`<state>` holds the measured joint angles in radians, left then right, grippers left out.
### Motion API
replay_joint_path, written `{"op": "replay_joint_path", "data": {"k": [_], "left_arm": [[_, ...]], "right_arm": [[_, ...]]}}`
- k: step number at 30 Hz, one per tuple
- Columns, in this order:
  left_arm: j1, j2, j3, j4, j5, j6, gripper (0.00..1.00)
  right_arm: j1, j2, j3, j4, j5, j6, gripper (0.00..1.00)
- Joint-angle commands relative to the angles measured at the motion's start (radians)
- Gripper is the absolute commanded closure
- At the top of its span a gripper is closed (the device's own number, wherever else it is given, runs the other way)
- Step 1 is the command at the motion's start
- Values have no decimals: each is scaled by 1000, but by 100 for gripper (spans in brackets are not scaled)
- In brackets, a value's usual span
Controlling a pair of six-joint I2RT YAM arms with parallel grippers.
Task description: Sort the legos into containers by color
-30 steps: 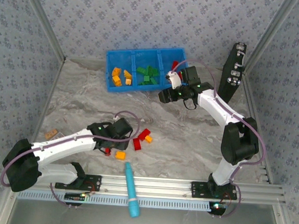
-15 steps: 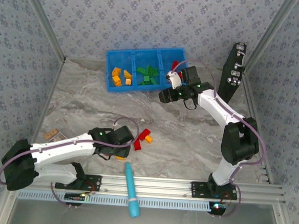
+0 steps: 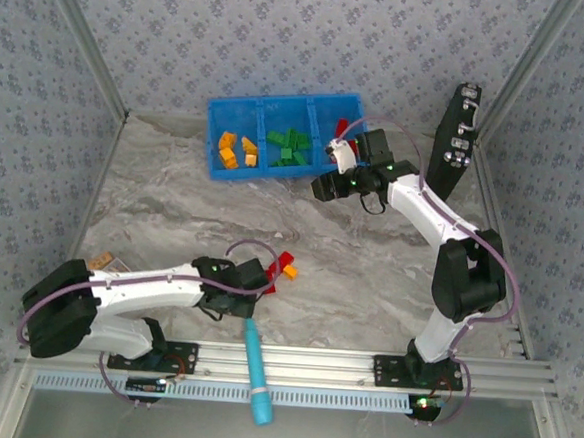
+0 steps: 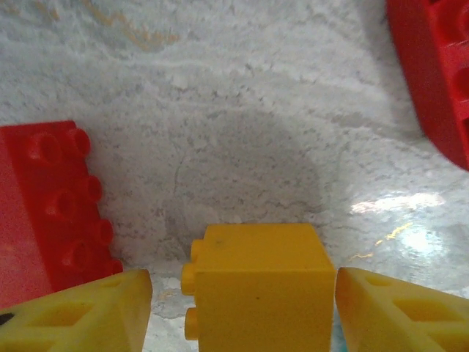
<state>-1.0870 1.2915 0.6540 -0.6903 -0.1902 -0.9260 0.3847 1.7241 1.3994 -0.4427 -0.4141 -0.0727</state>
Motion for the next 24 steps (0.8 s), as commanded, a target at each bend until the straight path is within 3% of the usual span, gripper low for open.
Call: {"op": "replay_joint_path", "data": {"k": [1,11,17,20,24], "left_arm": [[-7,30,-8,51,29,-39,36],[-8,62,-8,53,27,-53,56],[-5,41,32,-31,-40,-45,63],[55,8,102,-97,-98,18,64],[239,-42,227,-78,-170,188,65]], "right_arm": [[-8,12,14,-27,6,-18,32],[-8,20,18,-35,-2,-19,31],[-9,26,18,-32,-2,-18,31],[-7,29,12,-25,-4,-15,31],[-6,40,10,-12,-11,-12,30]]}}
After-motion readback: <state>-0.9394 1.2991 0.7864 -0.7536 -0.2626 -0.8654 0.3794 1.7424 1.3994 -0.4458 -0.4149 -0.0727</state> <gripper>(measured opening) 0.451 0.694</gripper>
